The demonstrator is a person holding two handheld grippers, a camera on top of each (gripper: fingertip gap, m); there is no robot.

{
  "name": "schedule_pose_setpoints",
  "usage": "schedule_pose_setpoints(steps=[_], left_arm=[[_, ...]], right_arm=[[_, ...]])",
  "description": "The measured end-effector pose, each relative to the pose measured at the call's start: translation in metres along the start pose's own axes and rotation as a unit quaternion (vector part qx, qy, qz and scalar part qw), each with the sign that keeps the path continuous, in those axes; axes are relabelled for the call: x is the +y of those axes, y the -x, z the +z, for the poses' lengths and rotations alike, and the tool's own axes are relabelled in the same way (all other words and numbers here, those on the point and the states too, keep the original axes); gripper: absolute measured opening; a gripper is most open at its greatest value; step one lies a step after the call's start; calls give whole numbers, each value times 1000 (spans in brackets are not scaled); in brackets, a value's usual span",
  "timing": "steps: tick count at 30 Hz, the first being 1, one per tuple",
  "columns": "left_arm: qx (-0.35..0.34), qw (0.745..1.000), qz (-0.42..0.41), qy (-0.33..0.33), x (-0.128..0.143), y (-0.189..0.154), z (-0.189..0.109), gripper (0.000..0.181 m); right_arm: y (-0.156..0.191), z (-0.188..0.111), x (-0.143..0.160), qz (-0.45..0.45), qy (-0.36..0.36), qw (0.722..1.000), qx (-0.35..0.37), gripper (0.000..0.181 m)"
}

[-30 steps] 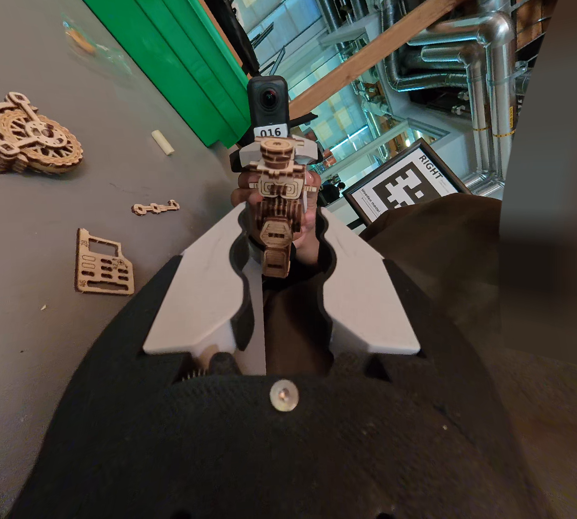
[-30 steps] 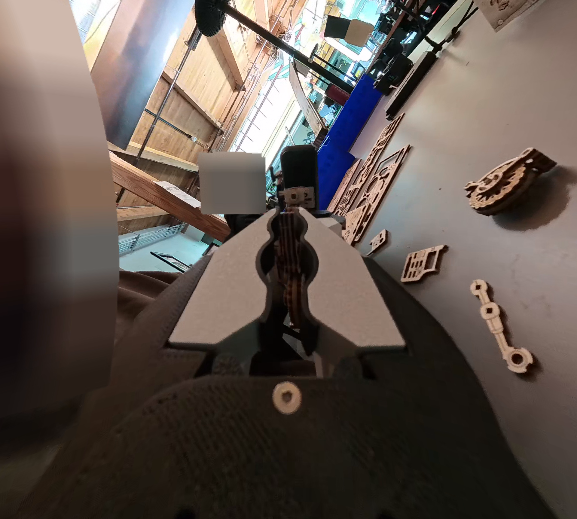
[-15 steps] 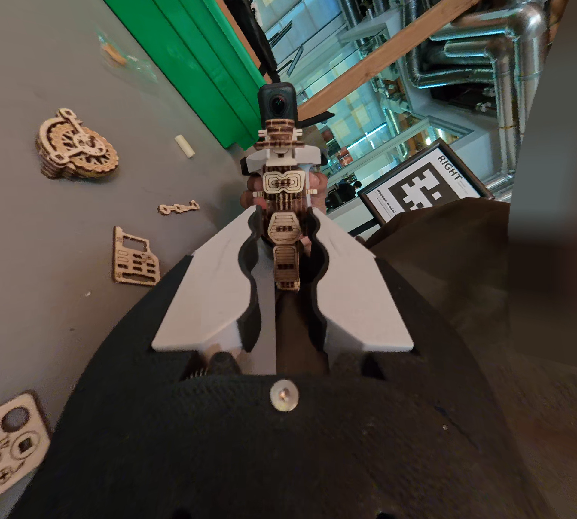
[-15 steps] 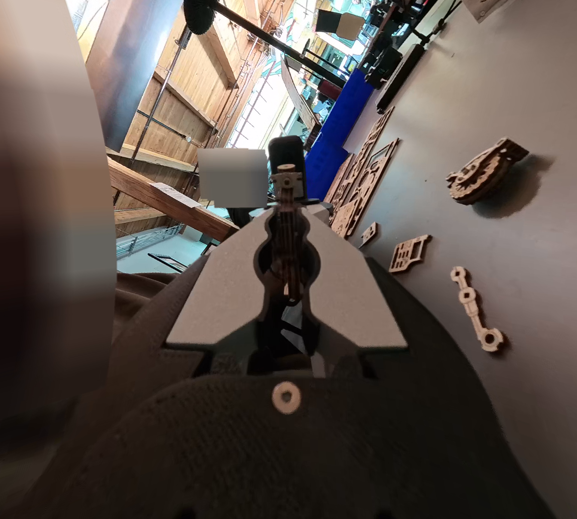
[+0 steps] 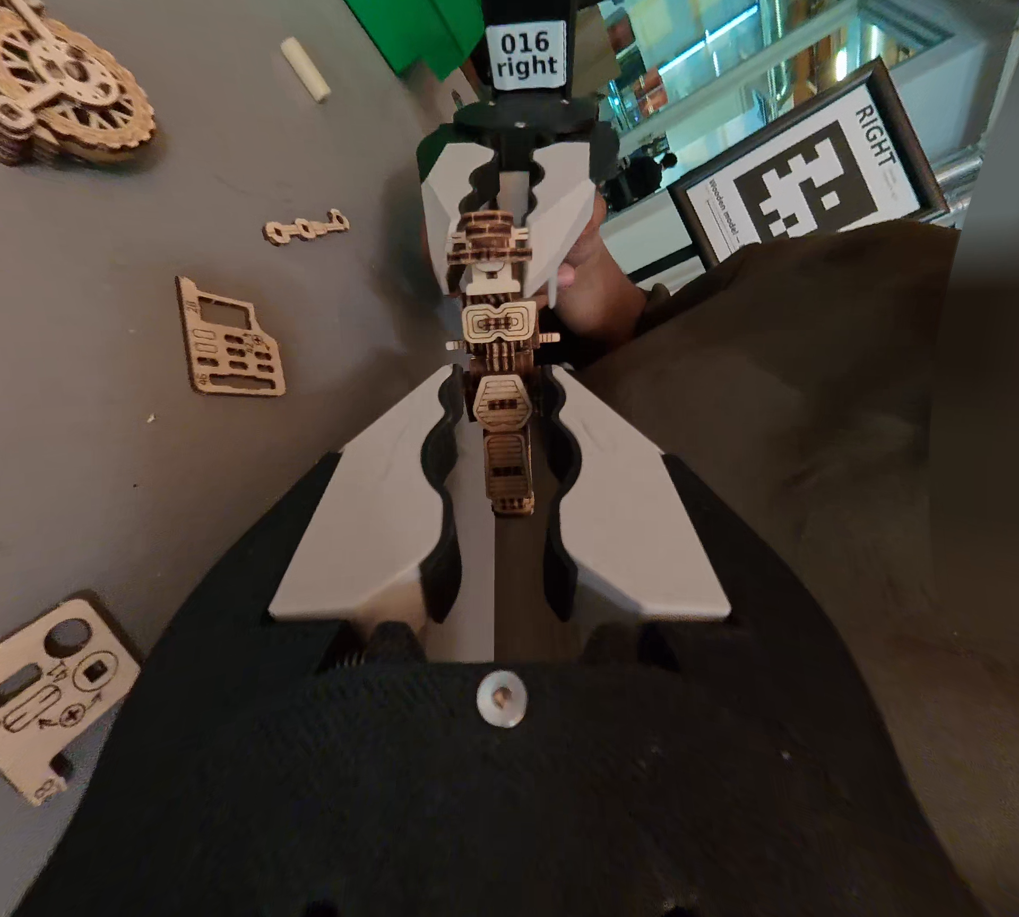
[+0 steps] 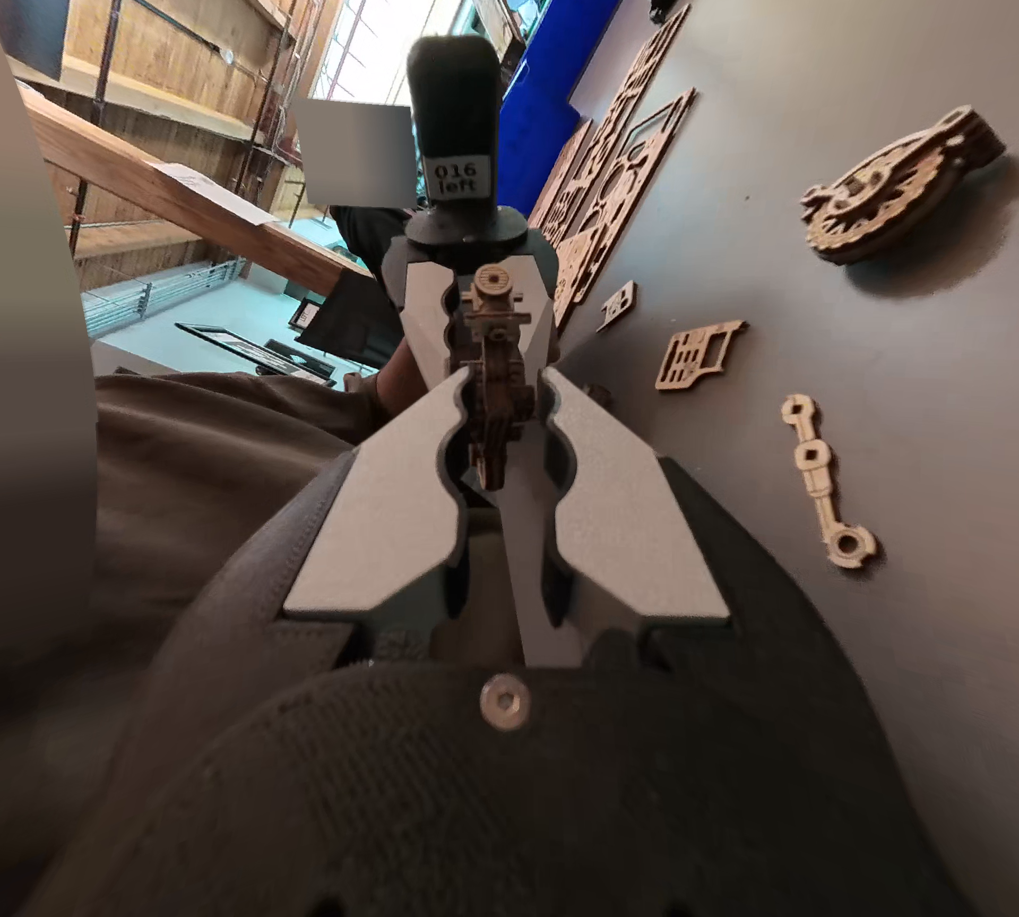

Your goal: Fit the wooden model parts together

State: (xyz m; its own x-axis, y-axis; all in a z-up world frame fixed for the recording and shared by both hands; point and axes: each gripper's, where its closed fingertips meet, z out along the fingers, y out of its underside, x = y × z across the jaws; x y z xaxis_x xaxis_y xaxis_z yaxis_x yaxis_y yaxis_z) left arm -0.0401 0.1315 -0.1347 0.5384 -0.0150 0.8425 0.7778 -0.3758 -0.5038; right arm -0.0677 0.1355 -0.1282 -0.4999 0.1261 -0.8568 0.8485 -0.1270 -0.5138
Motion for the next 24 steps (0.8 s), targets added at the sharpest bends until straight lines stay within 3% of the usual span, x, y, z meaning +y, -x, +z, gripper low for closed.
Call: schedule_pose_setpoints(steps=[3, 6, 15, 24], left_arm=[[-1, 1000, 3, 12, 4, 0, 2, 25], [4, 1000, 3, 4, 3, 0, 2, 25], [39, 995, 7, -94, -23, -7, -6, 39], [53, 989, 3, -137, -33, -12, -7, 33]], right_arm=[[4, 3, 2, 4, 4, 1000, -13, 7], [5, 2, 0, 9, -1, 1000, -16, 7], [11, 0, -10, 37, -38, 998, -46, 7], [15, 5, -6, 37, -34, 998, -50, 7]])
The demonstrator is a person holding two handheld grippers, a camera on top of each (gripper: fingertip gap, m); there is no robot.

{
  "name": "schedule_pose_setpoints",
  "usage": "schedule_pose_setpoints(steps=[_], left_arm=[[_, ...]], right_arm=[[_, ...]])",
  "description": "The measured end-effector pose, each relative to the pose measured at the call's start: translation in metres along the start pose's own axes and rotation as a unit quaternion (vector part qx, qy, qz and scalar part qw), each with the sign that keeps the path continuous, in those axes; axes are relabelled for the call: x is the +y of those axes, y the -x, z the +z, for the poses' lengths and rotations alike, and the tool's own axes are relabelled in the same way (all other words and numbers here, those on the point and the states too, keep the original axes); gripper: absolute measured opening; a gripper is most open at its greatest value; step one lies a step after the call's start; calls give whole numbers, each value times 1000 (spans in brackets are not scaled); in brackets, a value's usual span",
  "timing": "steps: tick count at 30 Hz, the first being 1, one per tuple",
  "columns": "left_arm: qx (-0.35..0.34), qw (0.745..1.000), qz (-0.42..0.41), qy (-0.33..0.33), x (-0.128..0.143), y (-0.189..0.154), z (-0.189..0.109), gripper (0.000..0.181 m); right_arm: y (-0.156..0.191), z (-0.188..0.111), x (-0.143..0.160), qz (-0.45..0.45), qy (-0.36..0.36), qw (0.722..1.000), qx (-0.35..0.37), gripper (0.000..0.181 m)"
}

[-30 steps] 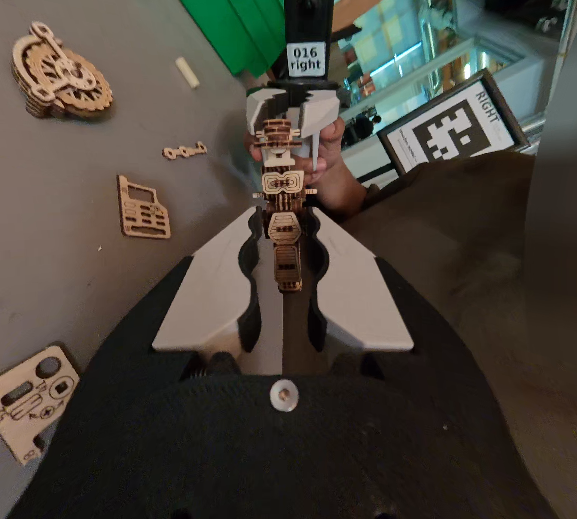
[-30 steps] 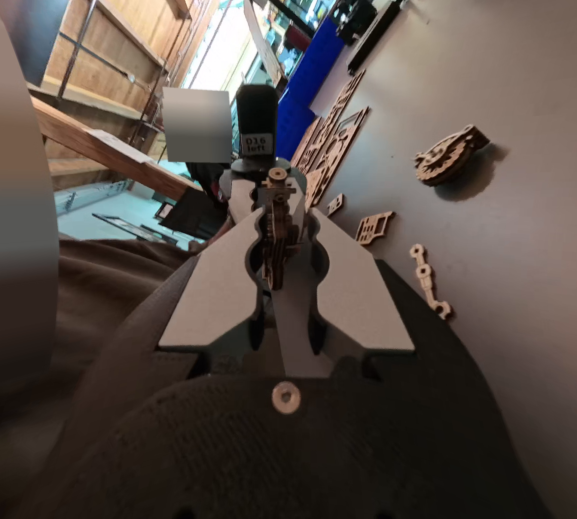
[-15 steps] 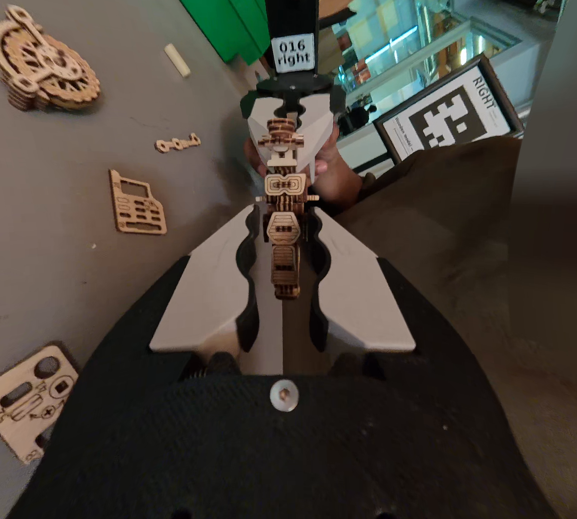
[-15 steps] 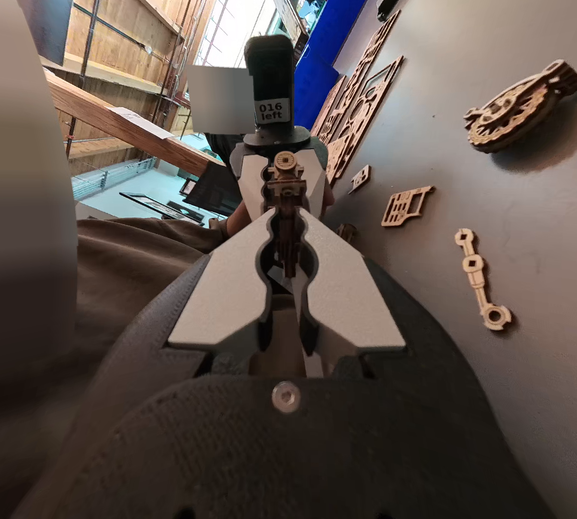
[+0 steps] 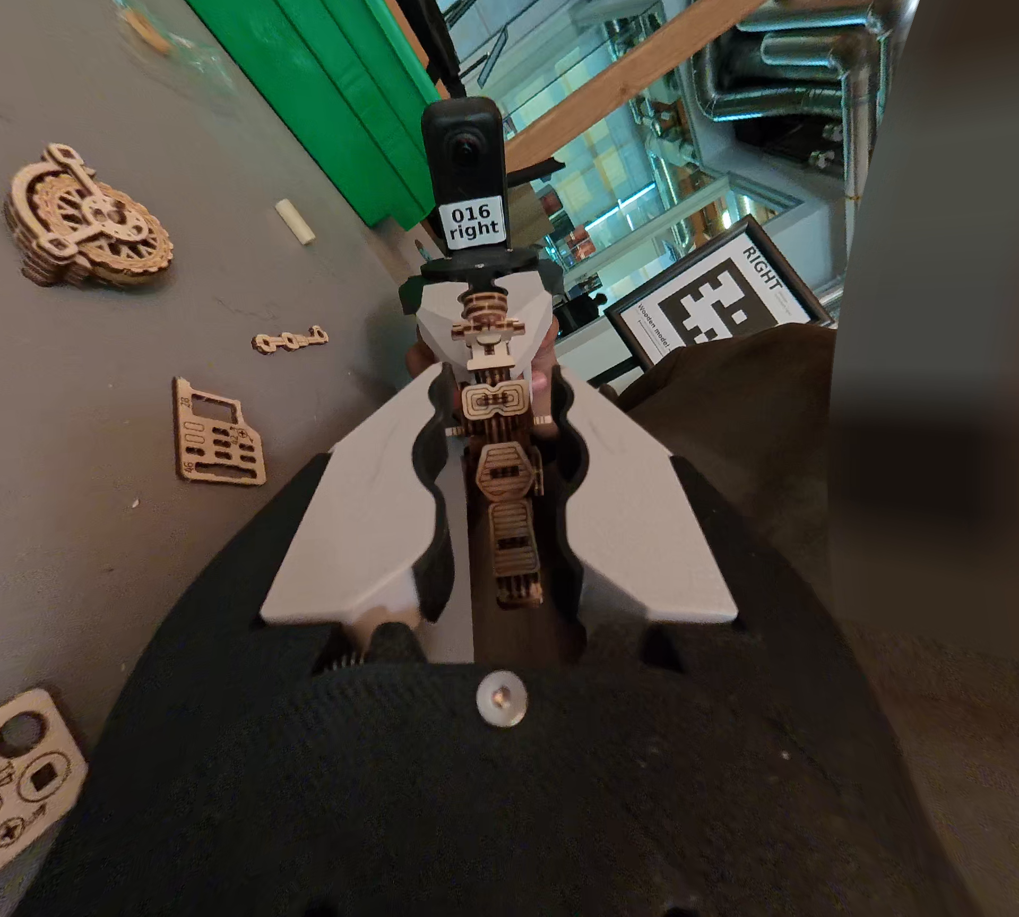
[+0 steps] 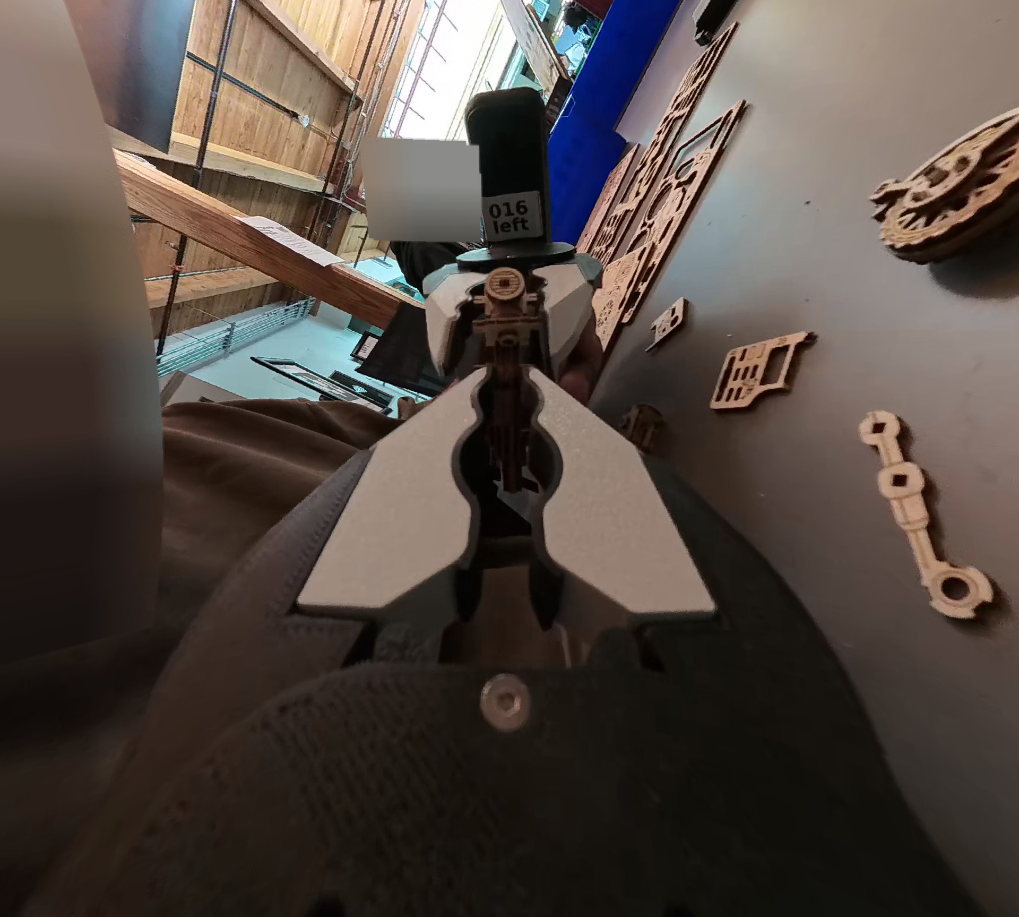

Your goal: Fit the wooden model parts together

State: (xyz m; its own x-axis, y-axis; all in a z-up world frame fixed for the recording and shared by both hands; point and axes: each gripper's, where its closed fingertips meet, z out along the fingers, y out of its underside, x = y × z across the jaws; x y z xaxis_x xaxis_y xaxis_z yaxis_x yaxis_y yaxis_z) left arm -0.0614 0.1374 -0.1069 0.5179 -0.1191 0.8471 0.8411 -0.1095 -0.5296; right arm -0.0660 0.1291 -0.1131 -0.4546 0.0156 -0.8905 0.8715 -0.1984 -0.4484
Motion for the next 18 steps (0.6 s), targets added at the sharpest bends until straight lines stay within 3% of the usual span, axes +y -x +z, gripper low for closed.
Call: schedule_pose_setpoints(steps=[8, 18], left_arm=[[-13, 999, 9, -29, -11, 2, -8, 16], [-28, 999, 11, -33, -11, 6, -5, 13]], right_arm=[[0, -2, -3, 0, -11, 1000, 1, 7], [-2, 0, -2, -3, -10, 1000, 11, 7]])
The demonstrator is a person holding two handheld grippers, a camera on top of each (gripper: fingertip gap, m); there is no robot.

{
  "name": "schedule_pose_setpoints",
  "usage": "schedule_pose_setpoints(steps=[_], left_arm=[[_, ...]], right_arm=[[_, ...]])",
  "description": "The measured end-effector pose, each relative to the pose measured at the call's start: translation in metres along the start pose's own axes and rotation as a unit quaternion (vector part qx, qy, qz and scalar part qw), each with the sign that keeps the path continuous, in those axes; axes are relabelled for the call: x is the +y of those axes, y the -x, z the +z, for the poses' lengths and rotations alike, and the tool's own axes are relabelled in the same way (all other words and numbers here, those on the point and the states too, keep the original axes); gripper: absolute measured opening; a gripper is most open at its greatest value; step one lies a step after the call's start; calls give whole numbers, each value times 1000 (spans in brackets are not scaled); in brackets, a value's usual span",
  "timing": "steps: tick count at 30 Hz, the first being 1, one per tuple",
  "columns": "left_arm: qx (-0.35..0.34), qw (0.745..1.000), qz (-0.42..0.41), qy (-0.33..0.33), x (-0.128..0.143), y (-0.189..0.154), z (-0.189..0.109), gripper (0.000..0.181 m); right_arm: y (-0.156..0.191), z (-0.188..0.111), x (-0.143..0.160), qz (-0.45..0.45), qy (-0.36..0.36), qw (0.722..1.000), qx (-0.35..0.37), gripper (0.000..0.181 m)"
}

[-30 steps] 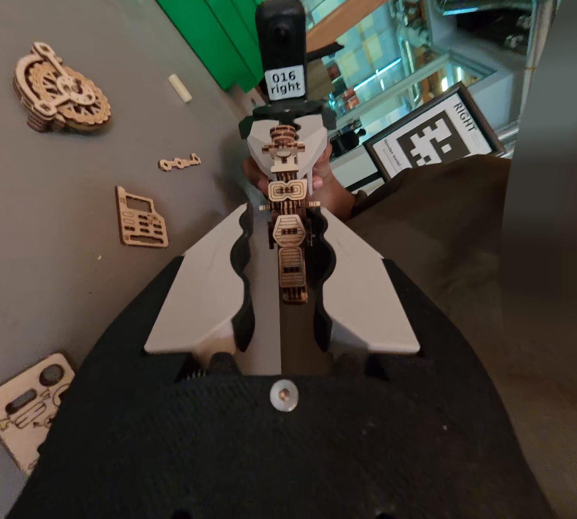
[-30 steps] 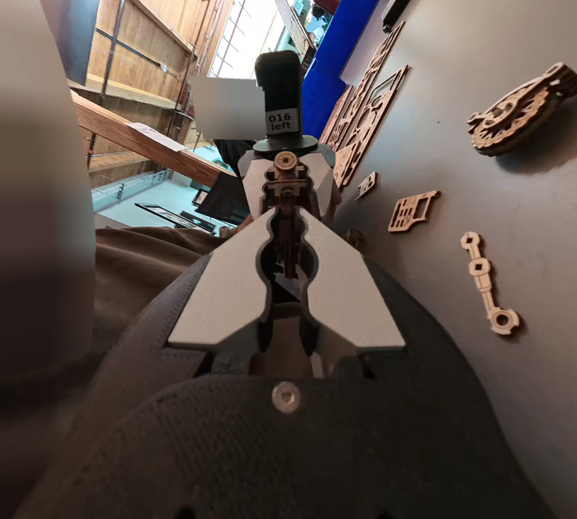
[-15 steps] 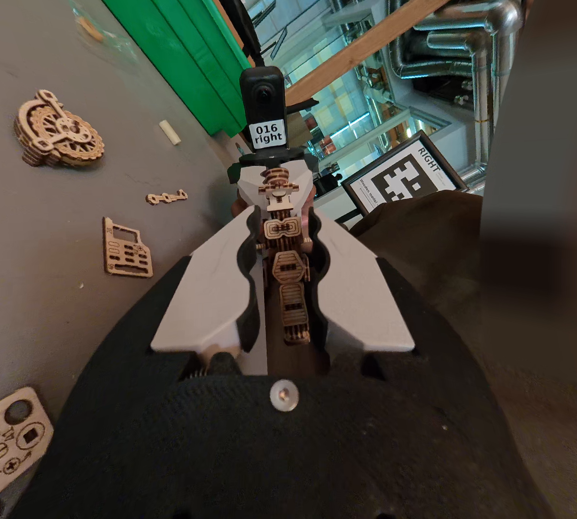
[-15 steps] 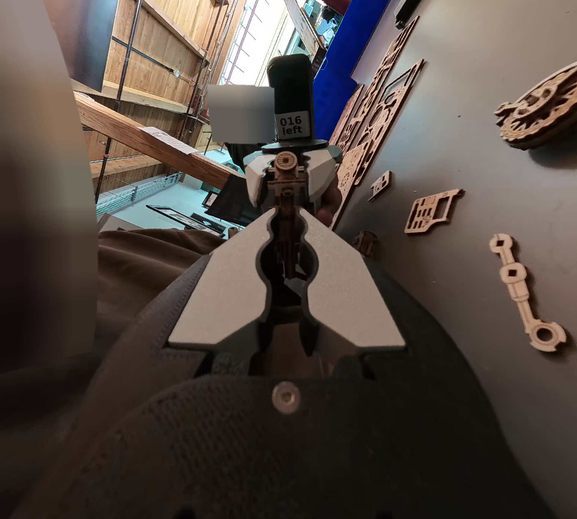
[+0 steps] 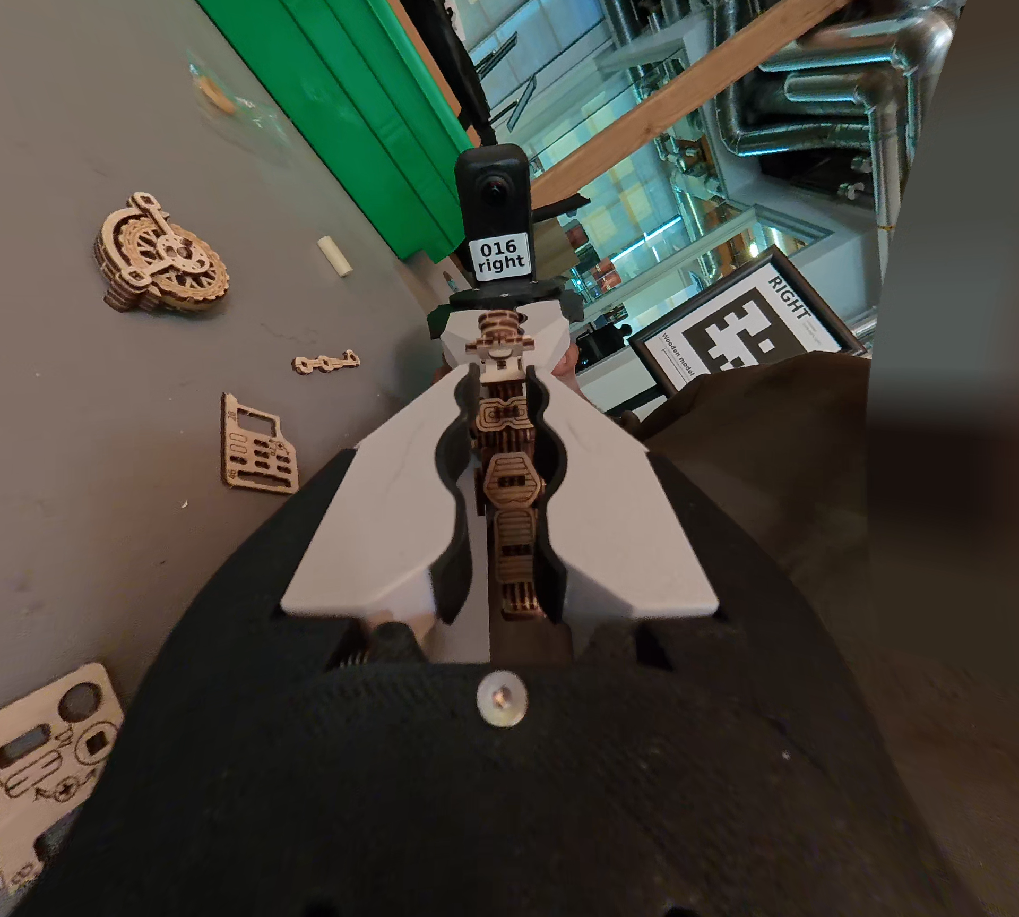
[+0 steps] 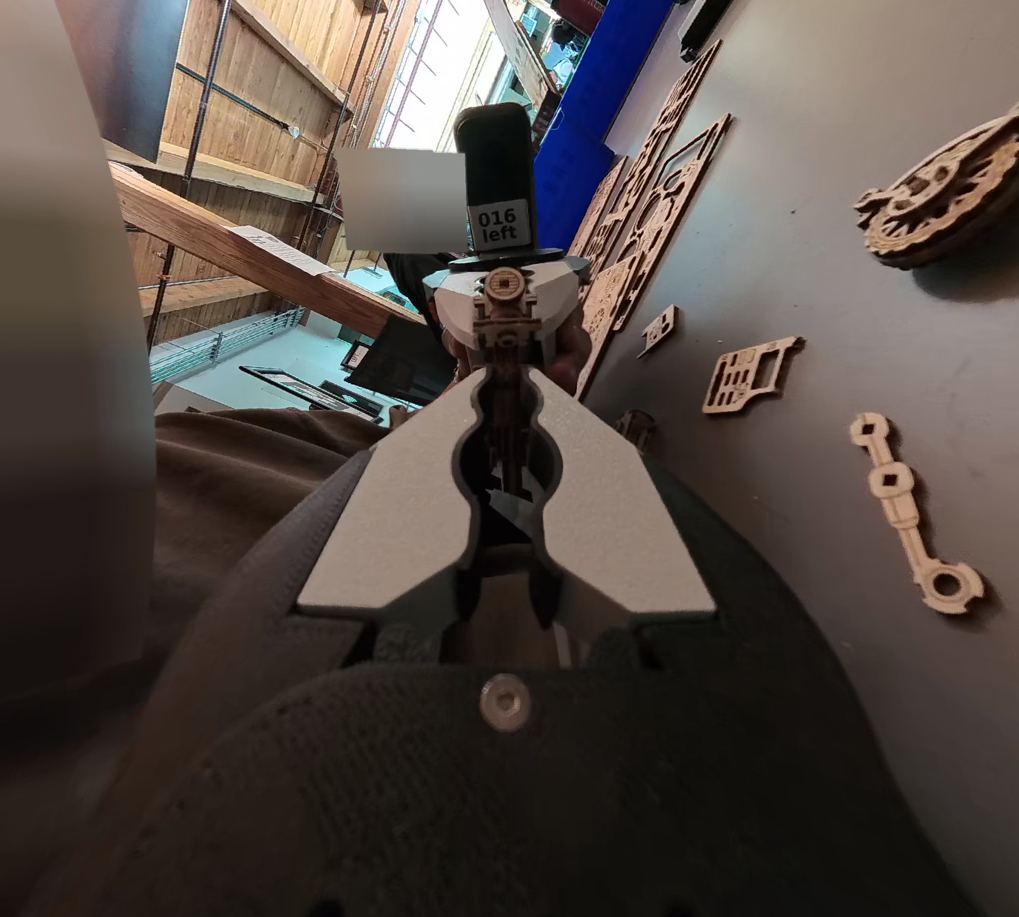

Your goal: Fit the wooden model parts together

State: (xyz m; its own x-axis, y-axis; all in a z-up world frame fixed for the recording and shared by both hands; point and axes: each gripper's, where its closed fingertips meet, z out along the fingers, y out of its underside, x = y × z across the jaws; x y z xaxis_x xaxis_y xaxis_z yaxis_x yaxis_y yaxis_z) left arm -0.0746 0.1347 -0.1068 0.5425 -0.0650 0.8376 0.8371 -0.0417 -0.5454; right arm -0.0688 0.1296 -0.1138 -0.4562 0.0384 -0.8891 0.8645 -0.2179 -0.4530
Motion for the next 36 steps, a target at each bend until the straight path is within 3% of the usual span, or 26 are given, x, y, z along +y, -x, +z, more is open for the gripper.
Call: schedule_pose_setpoints(steps=[11, 16, 19, 23, 26, 29, 36], left_arm=[[-19, 1000, 13, 5, -1, 5, -1, 12], [-67, 997, 25, 27, 2, 21, -6, 12], [-97, 994, 30, 46, 6, 31, -8, 12], [-135, 987, 40, 77, 15, 44, -9, 12], [-141, 985, 37, 90, 20, 48, -7, 12], [-146, 984, 38, 96, 22, 51, -7, 13], [-139, 985, 29, 96, 24, 52, -5, 13]], right_arm=[[-4, -1, -3, 7, -10, 1000, 7, 13], [-15, -24, -22, -67, -21, 994, 79, 18], [-32, -48, -37, -192, -1, 960, 202, 14], [-67, -68, -28, -351, 104, 856, 365, 16], [-87, -69, -12, -422, 176, 787, 414, 16], [-94, -61, -1, -437, 202, 774, 412, 16], [-93, -54, 1, -410, 193, 799, 396, 6]])
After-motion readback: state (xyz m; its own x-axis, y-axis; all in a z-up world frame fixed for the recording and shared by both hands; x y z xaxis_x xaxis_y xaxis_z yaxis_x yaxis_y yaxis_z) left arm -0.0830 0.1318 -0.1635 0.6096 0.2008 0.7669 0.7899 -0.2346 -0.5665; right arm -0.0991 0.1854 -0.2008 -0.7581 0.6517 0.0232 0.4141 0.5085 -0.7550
